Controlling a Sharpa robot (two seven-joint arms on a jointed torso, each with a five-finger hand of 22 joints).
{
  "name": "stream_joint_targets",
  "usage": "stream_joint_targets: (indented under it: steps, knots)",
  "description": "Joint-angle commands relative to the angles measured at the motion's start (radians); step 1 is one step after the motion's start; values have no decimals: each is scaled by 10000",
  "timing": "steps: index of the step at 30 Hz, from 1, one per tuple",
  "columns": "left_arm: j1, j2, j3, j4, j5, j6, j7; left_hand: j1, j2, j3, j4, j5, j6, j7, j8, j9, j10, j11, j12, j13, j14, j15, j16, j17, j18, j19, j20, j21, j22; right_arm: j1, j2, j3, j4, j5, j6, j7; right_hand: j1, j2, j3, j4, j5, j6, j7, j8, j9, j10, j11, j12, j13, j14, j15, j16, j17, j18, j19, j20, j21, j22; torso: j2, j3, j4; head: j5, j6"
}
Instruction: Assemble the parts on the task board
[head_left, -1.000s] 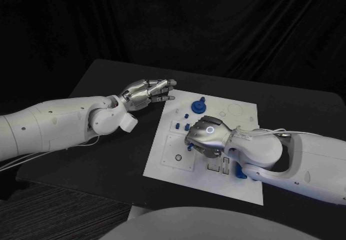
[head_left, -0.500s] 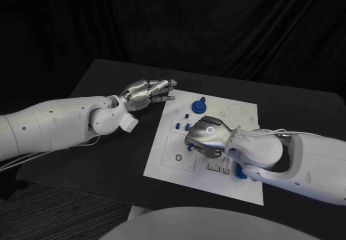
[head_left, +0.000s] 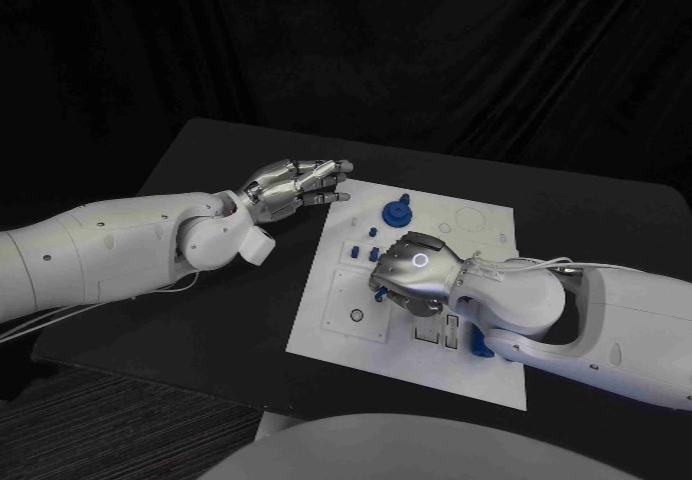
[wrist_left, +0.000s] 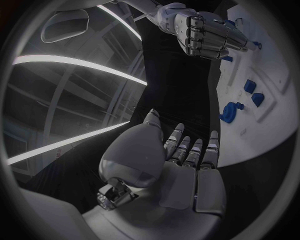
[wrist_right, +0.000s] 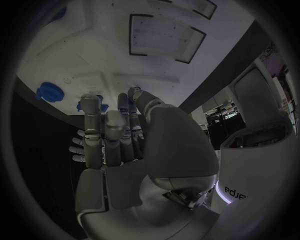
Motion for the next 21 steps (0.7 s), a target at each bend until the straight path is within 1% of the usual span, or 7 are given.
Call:
stream_joint_targets:
  steps: [1,9,21]
  knots:
    - [-16,18,10,10,52,137,78,26,82,-59,1,20,49,22,35,15,23,48,48,16,2,53,33,16,92,40,-8,35,9,-21,-15,5,30,-98,21,-203,-48,-24,-25,16,-63,-56,-2,-39,12,-64,8,-28,14,-40,-2,-34,-11,134,-46,0,-37,687,0,1,-4,14,1]
    - [-18,22,10,3,52,144,69,26,82,-59,1,20,49,22,35,15,23,48,48,16,2,53,33,16,92,40,-8,35,9,-21,-34,5,36,-98,17,-205,-57,-26,-27,21,-75,-69,-2,-45,11,-67,8,-31,17,-46,-3,-44,-23,134,-45,1,-38,686,0,1,7,-5,1]
    - [-25,39,10,-11,52,163,53,26,82,-59,1,20,49,22,35,15,23,48,48,16,2,53,33,16,92,40,-8,35,9,-21,-38,5,50,-98,23,-202,-87,-20,-32,42,-95,-80,2,-47,12,-63,9,-30,23,-39,-2,-31,-7,128,-31,3,-8,692,-1,0,2,-1,1]
